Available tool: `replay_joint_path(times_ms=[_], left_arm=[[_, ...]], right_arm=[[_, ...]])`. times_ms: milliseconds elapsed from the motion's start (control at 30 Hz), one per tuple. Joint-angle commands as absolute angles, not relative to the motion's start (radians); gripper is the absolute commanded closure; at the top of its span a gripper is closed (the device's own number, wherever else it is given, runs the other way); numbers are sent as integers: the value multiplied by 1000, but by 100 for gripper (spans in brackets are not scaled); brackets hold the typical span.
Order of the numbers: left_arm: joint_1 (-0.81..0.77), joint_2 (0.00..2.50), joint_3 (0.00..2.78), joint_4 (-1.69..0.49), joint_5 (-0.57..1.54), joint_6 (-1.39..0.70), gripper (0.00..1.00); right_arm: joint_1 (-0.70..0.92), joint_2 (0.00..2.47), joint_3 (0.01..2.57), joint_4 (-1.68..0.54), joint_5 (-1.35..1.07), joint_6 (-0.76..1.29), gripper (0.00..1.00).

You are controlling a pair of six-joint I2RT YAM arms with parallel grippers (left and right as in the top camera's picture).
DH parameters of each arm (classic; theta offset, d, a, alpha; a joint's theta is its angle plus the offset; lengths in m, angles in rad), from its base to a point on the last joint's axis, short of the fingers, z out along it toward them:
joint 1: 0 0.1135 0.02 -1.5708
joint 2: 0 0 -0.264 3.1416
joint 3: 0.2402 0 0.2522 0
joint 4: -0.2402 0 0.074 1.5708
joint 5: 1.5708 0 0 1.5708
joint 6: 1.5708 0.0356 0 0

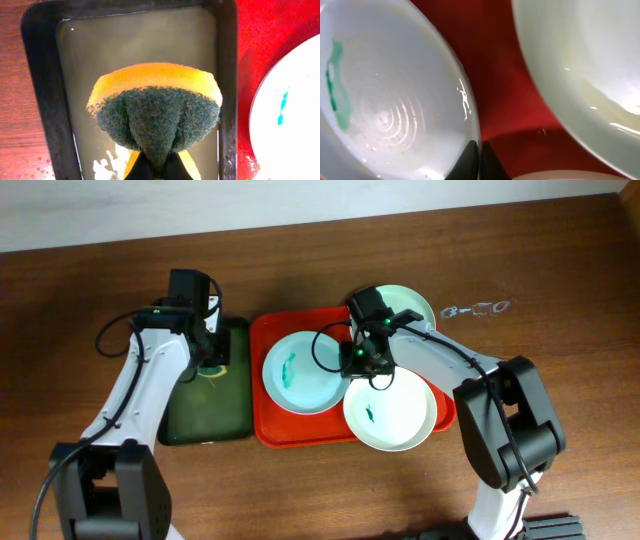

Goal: Clean dirty plates on tray and stack at the side
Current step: 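Lift the sponge with left gripper and move it onto the left white plate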

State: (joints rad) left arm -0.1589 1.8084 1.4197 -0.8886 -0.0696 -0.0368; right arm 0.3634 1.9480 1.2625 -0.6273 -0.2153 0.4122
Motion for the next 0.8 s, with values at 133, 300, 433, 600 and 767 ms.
replay_joint_path(times_ms=[133, 300, 433, 600, 767], left_arm=[[-166, 1784, 1562, -984, -48, -2, 100], [-174, 1801, 1591, -1006, -19, 11, 100], [-186, 1884, 1592, -996, 5, 13, 100], [-227, 1904, 1596, -909, 285, 12, 100], [-344, 1932, 1596, -887, 178, -42, 100]], right_arm=[[360, 1953, 1282, -629, -172, 393, 96], [360, 1953, 1282, -629, -180, 393, 96], [360, 1953, 1282, -628, -217, 393, 96], [360, 1953, 1281, -621, -259, 393, 96], [360, 1953, 1281, -622, -259, 393, 96]])
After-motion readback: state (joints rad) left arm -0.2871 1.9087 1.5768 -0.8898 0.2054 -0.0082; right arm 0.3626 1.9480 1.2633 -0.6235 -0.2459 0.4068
